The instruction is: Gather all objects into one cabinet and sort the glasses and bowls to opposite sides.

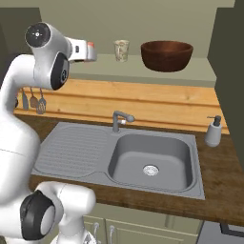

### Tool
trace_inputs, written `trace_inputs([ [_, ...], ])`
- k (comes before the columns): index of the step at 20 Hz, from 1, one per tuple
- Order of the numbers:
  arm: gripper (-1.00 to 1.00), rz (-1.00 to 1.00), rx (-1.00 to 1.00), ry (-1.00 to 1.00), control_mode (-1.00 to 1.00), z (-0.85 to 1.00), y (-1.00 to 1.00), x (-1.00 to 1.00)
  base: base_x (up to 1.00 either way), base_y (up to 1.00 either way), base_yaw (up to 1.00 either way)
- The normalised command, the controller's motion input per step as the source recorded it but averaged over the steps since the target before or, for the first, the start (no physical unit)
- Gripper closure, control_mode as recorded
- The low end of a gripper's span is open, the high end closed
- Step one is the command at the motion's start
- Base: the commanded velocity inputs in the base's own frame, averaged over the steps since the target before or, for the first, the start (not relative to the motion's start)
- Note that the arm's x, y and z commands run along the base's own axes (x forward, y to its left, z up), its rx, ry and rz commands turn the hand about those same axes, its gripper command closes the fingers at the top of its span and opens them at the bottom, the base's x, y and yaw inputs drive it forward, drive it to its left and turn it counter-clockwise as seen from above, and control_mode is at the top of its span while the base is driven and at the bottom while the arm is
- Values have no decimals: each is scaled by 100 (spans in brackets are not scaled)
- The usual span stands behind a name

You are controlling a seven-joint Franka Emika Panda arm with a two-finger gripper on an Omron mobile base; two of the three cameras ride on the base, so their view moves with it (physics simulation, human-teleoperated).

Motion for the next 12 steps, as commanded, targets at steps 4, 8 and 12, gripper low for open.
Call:
trace_inputs([
  [4, -100, 0, 1, 3, -100, -33, -5, -99, 0, 0, 0],
  [8, -100, 0, 7, 0, -100, -43, 0, -100, 0, 0, 0],
  [12, -100, 0, 14, 9, -100, -20, -2, -98, 0, 0, 0],
])
